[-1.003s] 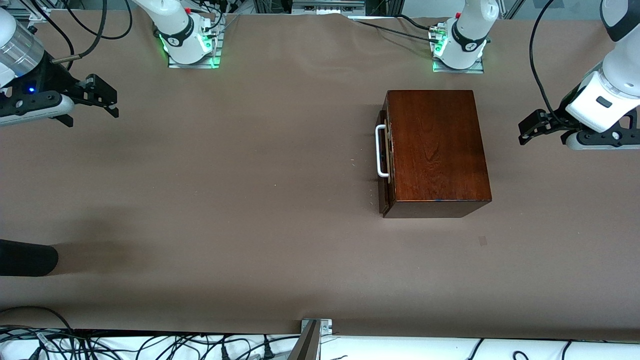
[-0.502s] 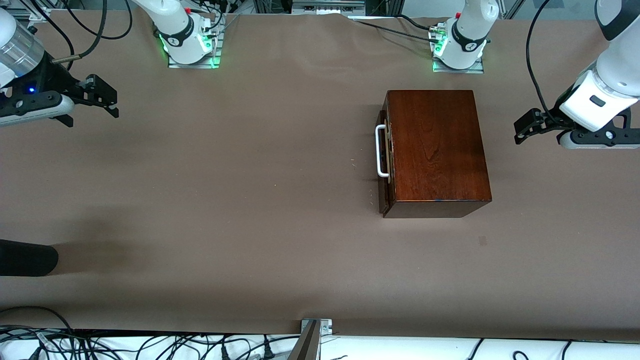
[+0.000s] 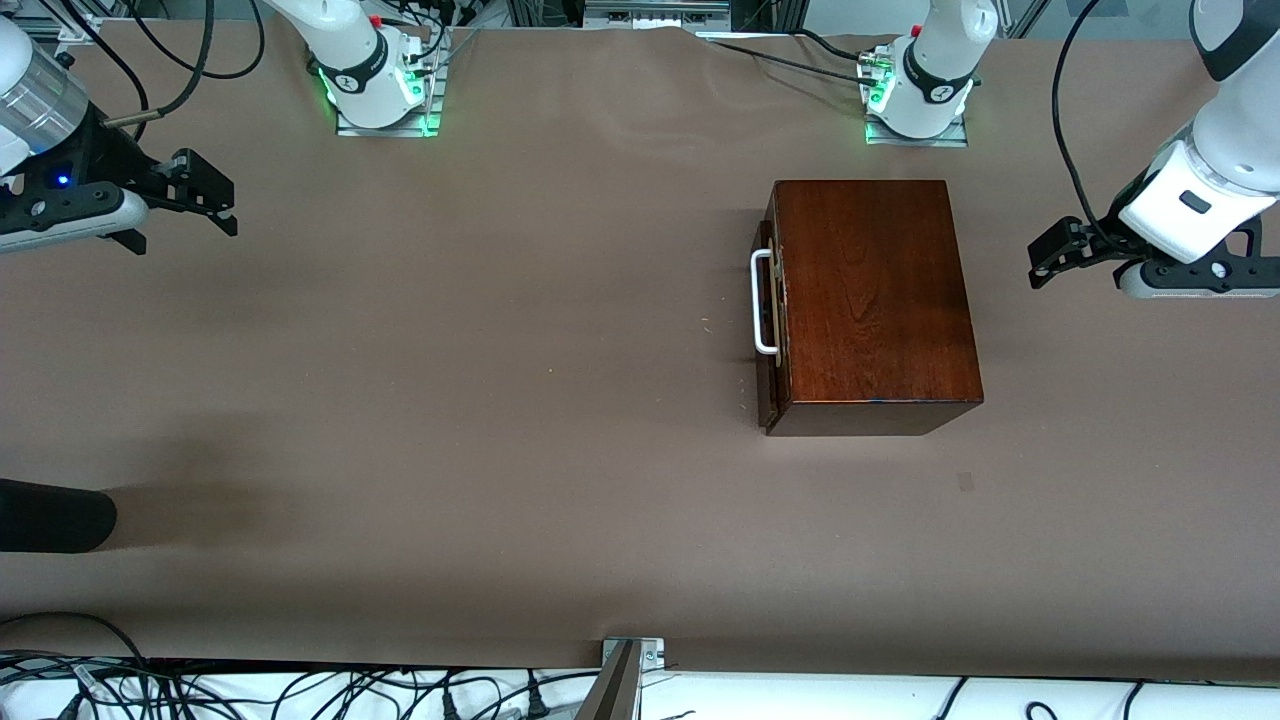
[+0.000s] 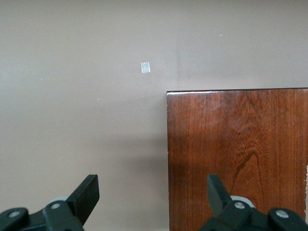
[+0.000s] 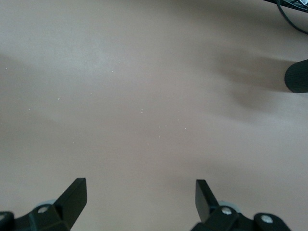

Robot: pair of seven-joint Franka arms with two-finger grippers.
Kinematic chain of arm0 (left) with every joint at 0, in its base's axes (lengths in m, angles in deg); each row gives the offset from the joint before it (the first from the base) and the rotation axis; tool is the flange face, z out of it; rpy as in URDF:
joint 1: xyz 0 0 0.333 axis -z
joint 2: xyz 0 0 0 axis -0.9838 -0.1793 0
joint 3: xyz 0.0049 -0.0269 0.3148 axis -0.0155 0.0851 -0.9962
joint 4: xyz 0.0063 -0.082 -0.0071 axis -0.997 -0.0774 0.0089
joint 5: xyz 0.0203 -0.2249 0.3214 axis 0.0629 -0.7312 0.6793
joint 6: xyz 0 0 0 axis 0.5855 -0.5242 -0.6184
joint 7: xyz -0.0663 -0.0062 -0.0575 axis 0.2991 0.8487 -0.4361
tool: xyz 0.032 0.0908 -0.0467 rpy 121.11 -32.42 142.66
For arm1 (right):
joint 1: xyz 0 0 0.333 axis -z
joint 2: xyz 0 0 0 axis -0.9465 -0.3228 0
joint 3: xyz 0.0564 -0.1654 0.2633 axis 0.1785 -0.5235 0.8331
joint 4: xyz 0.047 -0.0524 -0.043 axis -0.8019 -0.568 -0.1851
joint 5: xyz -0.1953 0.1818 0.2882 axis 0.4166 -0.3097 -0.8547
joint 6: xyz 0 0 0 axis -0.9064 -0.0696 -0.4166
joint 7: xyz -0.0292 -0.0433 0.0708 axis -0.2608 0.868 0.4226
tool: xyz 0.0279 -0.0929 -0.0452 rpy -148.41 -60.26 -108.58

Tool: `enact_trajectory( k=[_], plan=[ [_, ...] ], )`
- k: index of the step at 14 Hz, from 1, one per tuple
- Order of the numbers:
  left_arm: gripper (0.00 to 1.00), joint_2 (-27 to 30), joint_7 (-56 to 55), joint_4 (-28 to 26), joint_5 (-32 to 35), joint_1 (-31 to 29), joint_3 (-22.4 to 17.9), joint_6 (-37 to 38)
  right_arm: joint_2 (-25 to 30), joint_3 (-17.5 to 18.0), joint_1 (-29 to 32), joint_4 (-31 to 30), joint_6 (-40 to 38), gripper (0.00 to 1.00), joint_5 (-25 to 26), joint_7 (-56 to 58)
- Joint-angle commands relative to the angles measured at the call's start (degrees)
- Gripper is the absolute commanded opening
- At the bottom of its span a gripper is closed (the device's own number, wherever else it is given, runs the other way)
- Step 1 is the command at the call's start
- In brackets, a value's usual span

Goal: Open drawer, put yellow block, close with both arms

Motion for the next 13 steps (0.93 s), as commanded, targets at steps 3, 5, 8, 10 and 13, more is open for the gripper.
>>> enact_trajectory(
  k=[3, 5, 8, 10, 13],
  plan=[
    [1.00, 0.1, -0.4, 0.8, -1.0, 0.2, 0.0, 1.0, -0.4, 0.0, -0.4, 1.1, -0.2, 1.00, -1.0, -0.3],
    [1.00, 0.1, -0.4, 0.8, -1.0, 0.2, 0.0, 1.0, -0.4, -0.1, -0.4, 1.0, -0.5, 1.00, -1.0, -0.3],
    [1.00, 0.1, -0.4, 0.8, -1.0, 0.2, 0.0, 1.0, -0.3, -0.1, -0.3, 1.0, -0.7, 1.00, -1.0, -0.1],
    [1.00, 0.1, -0.4, 0.8, -1.0, 0.2, 0.0, 1.0, -0.4, -0.1, -0.3, 1.0, -0.6, 1.00, -1.0, -0.3],
    [1.00, 0.1, -0.4, 0.8, -1.0, 0.2, 0.0, 1.0, -0.3, -0.1, -0.3, 1.0, -1.2, 1.00, -1.0, -0.4]
  ],
)
